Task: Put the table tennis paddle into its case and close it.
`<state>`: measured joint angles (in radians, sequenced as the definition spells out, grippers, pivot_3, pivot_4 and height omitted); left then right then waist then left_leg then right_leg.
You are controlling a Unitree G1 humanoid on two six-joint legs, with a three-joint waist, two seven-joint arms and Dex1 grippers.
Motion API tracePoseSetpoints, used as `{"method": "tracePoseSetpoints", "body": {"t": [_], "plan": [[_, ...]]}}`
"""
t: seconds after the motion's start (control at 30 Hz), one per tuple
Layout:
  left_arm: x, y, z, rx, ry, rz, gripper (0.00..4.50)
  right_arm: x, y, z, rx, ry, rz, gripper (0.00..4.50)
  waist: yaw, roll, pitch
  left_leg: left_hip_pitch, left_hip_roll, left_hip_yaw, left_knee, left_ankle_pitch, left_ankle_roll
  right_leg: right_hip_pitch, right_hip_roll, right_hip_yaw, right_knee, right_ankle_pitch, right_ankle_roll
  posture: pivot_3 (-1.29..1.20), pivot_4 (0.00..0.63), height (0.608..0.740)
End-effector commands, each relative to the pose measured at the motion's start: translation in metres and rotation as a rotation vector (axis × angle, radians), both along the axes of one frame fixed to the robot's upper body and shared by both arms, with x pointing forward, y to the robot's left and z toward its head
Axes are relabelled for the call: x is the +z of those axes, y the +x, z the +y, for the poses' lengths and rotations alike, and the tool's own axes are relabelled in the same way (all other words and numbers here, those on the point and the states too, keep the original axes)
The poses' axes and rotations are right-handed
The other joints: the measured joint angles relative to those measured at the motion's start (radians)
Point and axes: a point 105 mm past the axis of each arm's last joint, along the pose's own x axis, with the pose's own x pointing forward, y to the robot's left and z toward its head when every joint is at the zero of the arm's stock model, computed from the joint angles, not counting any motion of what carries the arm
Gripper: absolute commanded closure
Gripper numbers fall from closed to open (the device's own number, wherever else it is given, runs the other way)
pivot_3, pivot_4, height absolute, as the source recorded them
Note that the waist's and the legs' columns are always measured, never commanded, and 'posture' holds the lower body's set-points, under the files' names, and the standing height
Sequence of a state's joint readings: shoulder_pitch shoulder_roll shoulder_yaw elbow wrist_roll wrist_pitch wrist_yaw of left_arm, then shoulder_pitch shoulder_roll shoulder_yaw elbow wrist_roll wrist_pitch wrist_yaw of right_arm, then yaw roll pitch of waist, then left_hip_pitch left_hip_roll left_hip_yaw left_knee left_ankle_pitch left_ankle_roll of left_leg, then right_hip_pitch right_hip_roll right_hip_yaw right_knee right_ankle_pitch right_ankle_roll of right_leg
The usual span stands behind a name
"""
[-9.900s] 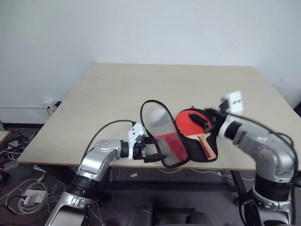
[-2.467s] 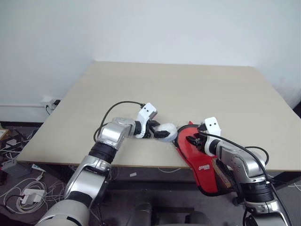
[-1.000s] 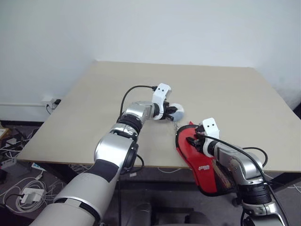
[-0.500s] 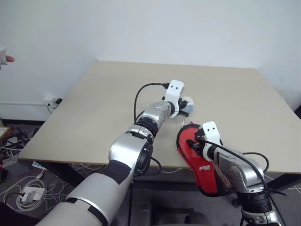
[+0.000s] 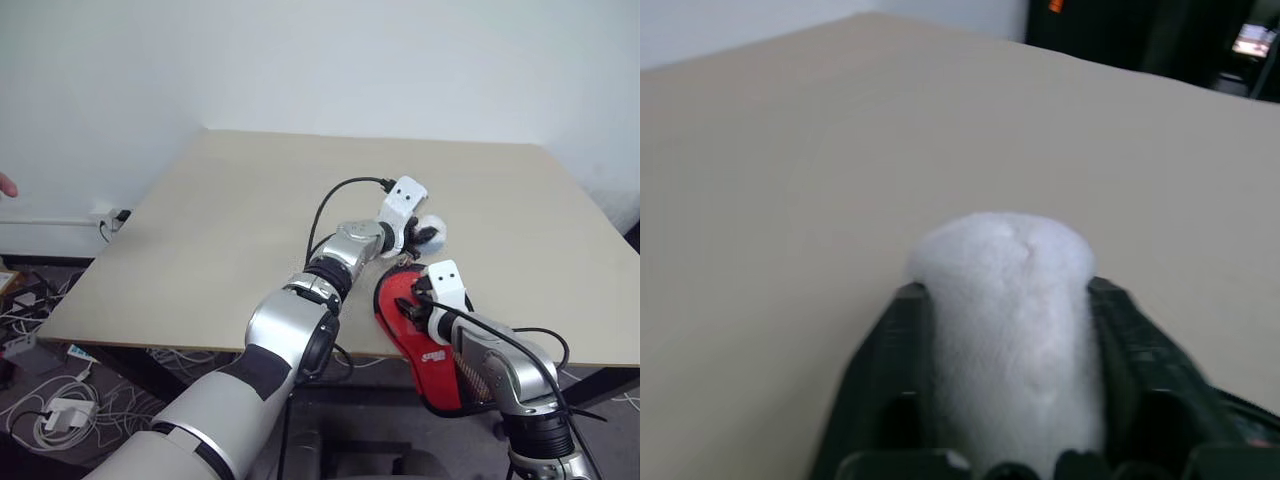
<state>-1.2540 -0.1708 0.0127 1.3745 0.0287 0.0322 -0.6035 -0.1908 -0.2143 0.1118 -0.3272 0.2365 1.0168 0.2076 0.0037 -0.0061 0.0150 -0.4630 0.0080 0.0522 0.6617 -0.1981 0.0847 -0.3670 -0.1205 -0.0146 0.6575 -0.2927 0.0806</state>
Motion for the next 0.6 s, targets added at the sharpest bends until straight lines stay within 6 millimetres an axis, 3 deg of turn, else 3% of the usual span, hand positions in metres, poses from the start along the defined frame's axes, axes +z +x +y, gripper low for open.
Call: {"method": "tracePoseSetpoints", "body": {"t": [0.03,0.23,0.43,0.6], "plan": [[0.013,-0.01,-0.019,-0.083,-0.037,-0.041,1.19,-0.03,-0.013,0.003,0.026,-0.014,0.134,2.24,-0.001,0.0,0.0,0.0,0.0,0.0,0.0,0.0,0.0,0.0,0.0,0.0,0.0,0.0,0.0,0.0,0.0,0.715],[0.032,-0.006,-0.007,-0.136,-0.142,0.004,1.19,-0.02,-0.01,-0.003,0.056,-0.01,0.091,2.24,-0.001,0.0,0.0,0.0,0.0,0.0,0.0,0.0,0.0,0.0,0.0,0.0,0.0,0.0,0.0,0.0,0.0,0.715],[0.064,-0.018,0.002,-0.326,-0.295,0.141,1.19,-0.015,-0.011,-0.005,0.097,-0.01,0.077,2.24,-0.001,0.0,0.0,0.0,0.0,0.0,0.0,0.0,0.0,0.0,0.0,0.0,0.0,0.0,0.0,0.0,0.0,0.715],[0.071,-0.012,0.023,-0.336,-0.276,0.129,1.19,0.011,-0.012,-0.004,0.149,0.052,-0.011,2.24,-0.002,0.0,0.0,0.0,0.0,0.0,0.0,0.0,0.0,0.0,0.0,0.0,0.0,0.0,0.0,0.0,0.0,0.715]]}}
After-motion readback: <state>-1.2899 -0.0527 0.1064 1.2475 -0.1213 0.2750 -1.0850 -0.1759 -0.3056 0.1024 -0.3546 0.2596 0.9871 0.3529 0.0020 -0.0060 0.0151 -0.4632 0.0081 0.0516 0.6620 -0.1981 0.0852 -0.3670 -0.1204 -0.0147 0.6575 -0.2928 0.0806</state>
